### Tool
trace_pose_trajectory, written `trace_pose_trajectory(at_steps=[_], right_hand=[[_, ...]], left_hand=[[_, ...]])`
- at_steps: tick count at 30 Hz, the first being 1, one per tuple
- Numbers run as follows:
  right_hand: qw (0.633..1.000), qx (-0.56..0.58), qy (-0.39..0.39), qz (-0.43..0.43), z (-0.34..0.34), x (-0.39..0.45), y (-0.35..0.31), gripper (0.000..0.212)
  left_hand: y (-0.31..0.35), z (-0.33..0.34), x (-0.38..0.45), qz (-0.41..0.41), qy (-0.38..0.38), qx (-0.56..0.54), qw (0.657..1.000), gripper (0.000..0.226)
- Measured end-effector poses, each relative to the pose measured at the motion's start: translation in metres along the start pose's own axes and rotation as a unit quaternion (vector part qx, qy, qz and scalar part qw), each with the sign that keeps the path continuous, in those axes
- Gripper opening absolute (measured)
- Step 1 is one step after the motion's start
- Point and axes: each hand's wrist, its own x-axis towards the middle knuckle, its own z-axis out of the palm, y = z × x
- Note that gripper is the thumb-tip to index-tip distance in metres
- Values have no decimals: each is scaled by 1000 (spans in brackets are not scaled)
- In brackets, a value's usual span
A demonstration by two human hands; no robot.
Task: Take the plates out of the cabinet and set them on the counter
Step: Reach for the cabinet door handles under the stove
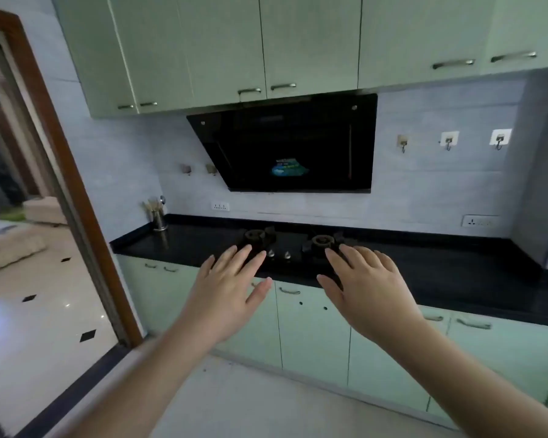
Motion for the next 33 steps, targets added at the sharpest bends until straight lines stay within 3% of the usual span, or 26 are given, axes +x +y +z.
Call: trace_pose_trajectory(at_steps=[10,18,25,33], right_hand=[[995,16,-54,-78,69,90,-102,64],[996,3,-75,-42,115,141,-150,78],[995,23,-101,0,168,174,-132,75],[988,20,-141,64,242,217,-55,82]], left_hand=[[-123,33,18,-36,-5,22,999,66],[-196,73,50,-23,-26,-22,999,66],[-212,133,114,-3,-38,-52,998,69],[-180,218,218,49,-64,-62,995,67]])
